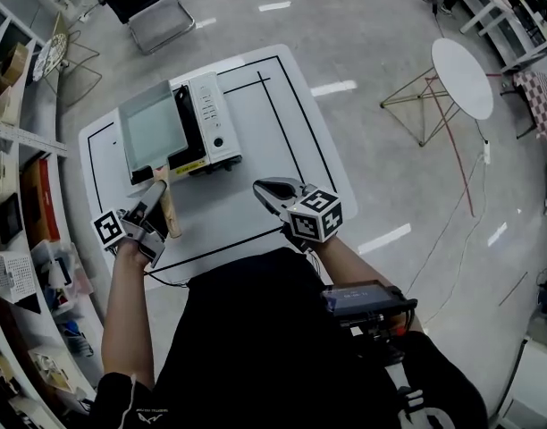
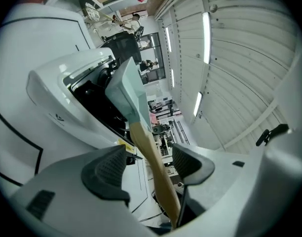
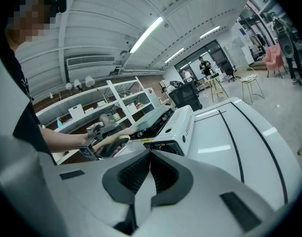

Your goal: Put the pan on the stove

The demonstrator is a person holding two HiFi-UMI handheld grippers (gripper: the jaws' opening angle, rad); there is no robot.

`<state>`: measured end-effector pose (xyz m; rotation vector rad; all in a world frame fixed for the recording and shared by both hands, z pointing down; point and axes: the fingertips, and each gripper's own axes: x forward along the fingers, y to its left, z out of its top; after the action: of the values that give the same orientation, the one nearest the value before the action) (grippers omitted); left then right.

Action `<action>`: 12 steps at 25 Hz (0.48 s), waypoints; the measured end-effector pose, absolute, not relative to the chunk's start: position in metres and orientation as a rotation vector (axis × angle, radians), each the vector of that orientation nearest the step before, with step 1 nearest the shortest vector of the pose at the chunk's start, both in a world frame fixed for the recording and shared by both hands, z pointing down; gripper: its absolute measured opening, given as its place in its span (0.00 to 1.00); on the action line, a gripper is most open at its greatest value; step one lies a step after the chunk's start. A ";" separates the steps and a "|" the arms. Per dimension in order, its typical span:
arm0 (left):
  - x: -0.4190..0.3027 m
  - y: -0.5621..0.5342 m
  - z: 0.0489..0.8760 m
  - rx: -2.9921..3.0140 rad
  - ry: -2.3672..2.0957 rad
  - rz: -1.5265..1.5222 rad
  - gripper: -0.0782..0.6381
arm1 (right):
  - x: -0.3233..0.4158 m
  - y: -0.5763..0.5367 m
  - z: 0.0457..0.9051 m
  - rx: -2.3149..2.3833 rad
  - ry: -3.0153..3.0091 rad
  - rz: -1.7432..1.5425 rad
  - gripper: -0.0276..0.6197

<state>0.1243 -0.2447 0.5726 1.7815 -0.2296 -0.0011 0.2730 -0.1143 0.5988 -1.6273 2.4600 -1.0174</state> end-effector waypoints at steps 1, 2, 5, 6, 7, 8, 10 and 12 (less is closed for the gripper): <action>0.121 -0.245 0.570 1.799 -0.241 -0.003 0.51 | 0.271 -0.114 0.598 -1.628 2.464 -1.017 0.08; 0.118 -0.245 0.567 1.818 -0.252 -0.002 0.51 | 0.269 -0.114 0.597 -1.628 2.466 -1.015 0.08; 0.108 -0.246 0.561 1.874 -0.280 -0.001 0.51 | 0.263 -0.114 0.592 -1.632 2.471 -1.005 0.08; 0.104 -0.245 0.559 1.892 -0.288 -0.002 0.51 | 0.260 -0.114 0.591 -1.633 2.471 -1.002 0.08; 0.100 -0.245 0.558 1.908 -0.296 -0.003 0.51 | 0.258 -0.114 0.589 -1.635 2.470 -1.000 0.08; 0.096 -0.244 0.558 1.920 -0.306 -0.003 0.51 | 0.257 -0.113 0.588 -1.639 2.468 -0.999 0.08; 0.086 -0.244 0.562 1.948 -0.344 0.014 0.51 | 0.254 -0.111 0.586 -1.646 2.463 -0.997 0.08; 0.075 -0.241 0.566 1.979 -0.384 0.044 0.51 | 0.252 -0.110 0.585 -1.654 2.460 -0.992 0.08</action>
<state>0.0748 -0.2410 0.5658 1.9791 -0.3839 0.0438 0.2520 -0.1097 0.5847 -1.6542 2.4605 -0.9918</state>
